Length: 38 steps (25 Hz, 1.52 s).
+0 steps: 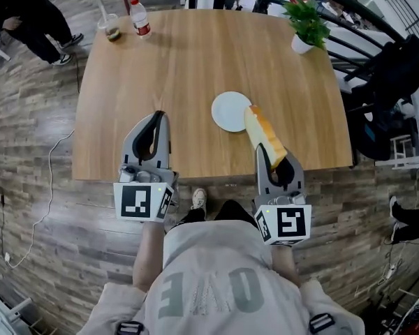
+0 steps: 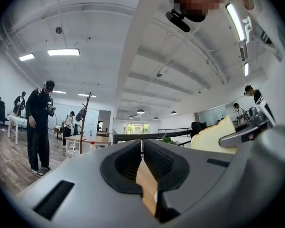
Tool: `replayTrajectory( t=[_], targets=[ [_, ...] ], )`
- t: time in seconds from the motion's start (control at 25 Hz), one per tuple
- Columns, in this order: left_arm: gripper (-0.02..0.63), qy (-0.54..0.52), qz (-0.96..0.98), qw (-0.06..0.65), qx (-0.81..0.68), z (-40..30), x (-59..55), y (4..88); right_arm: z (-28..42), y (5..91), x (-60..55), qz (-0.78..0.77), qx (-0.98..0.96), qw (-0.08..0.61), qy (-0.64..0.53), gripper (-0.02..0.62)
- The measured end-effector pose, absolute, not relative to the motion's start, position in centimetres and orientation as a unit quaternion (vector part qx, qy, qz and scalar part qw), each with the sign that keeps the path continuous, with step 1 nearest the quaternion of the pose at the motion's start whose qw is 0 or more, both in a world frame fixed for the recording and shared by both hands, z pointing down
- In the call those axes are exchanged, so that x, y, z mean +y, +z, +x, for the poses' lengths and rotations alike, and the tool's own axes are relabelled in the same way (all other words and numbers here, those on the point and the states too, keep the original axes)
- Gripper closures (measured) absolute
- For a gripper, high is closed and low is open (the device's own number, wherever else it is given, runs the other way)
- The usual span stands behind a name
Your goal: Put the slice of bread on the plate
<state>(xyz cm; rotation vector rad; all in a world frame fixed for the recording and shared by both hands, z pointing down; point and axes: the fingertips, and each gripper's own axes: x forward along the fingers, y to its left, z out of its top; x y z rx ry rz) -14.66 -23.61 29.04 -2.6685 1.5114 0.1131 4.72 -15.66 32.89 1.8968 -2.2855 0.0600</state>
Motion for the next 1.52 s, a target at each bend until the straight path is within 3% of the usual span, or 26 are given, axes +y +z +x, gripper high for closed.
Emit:
replayTrajectory(
  t=[0.32,0.52,1.04,1.52],
  targets=[
    [0.588,0.041,-0.865,0.043,0.498,-11.5,-27.2,28.2,8.4,33.3,-20.1,0.622,-0.779,0.067,0.047,0.506],
    [0.588,0.040,-0.864,0.045,0.499,-9.4,-29.3,27.9,10.6,33.2,-22.5,0.619,-0.779,0.099,0.017,0.506],
    [0.588,0.006,-0.869,0.028,0.494,-5.4,-29.9,31.9,9.1,37.9,-26.9,0.539,-0.771,0.308,-0.142,0.506],
    [0.588,-0.035,-0.862,0.009,0.506,-5.8,-28.7,35.9,5.2,49.2,-28.7,0.409,-0.732,0.471,-0.274,0.506]
  ],
)
